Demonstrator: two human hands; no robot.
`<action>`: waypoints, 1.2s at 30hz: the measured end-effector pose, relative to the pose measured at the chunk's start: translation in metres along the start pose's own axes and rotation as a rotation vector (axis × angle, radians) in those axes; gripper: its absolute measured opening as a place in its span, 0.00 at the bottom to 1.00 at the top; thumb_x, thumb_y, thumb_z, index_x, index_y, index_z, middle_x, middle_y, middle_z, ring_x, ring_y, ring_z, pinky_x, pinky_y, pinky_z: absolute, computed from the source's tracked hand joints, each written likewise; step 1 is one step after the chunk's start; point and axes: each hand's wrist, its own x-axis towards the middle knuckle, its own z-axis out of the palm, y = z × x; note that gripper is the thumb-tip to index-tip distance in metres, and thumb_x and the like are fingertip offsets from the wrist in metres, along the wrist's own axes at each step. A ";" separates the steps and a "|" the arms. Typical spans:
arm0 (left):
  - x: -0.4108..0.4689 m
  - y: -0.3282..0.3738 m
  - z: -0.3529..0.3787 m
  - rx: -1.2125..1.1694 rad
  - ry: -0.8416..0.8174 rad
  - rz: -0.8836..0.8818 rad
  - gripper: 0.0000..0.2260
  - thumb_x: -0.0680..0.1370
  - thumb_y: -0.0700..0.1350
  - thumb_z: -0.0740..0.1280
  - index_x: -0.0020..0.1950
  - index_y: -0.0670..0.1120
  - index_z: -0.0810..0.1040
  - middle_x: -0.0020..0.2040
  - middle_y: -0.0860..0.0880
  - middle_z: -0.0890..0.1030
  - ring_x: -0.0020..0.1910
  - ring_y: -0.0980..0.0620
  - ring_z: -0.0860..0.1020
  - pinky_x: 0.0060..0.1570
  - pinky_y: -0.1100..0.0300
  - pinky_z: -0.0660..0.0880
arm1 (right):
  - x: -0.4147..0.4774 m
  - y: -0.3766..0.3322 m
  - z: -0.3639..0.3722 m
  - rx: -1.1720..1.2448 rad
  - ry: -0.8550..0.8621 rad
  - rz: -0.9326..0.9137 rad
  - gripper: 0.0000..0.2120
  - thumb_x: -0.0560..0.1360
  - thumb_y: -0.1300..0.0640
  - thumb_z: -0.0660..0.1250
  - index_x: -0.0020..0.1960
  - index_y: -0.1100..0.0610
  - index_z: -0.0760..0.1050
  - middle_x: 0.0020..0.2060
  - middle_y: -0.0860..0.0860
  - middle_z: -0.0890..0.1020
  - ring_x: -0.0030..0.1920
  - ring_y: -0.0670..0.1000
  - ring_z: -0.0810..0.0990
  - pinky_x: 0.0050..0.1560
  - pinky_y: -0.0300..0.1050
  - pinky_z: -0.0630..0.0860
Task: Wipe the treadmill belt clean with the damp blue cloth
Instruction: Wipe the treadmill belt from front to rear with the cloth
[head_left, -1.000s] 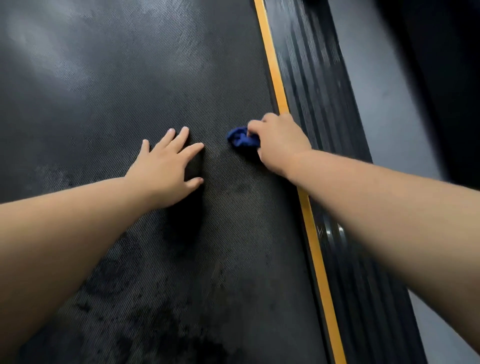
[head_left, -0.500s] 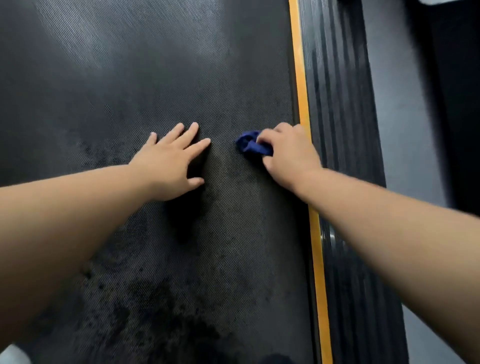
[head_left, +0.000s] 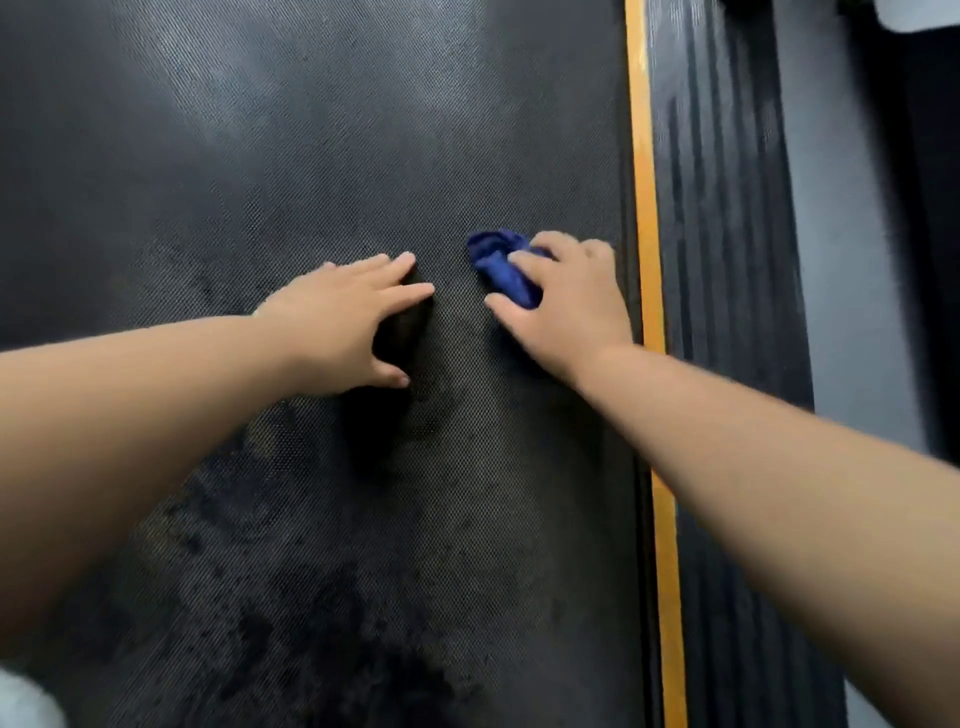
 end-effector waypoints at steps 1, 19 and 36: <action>-0.004 -0.007 0.002 0.039 0.015 -0.043 0.44 0.68 0.68 0.67 0.77 0.58 0.49 0.79 0.52 0.44 0.77 0.48 0.47 0.72 0.43 0.54 | -0.013 -0.003 0.004 0.016 0.032 -0.027 0.18 0.74 0.42 0.64 0.57 0.52 0.80 0.60 0.51 0.76 0.57 0.60 0.70 0.61 0.46 0.62; -0.022 -0.024 0.003 0.027 -0.218 -0.235 0.53 0.64 0.68 0.71 0.75 0.62 0.37 0.76 0.55 0.34 0.76 0.43 0.39 0.68 0.35 0.57 | -0.060 -0.044 0.026 0.230 0.004 -0.195 0.11 0.67 0.54 0.64 0.43 0.53 0.84 0.46 0.51 0.82 0.47 0.60 0.75 0.44 0.54 0.78; -0.020 -0.035 0.017 -0.082 -0.126 -0.217 0.53 0.63 0.66 0.73 0.75 0.64 0.39 0.76 0.57 0.35 0.76 0.44 0.37 0.67 0.32 0.55 | -0.078 -0.055 0.030 0.185 0.012 -0.324 0.13 0.70 0.55 0.61 0.47 0.56 0.83 0.49 0.54 0.81 0.48 0.61 0.77 0.47 0.52 0.77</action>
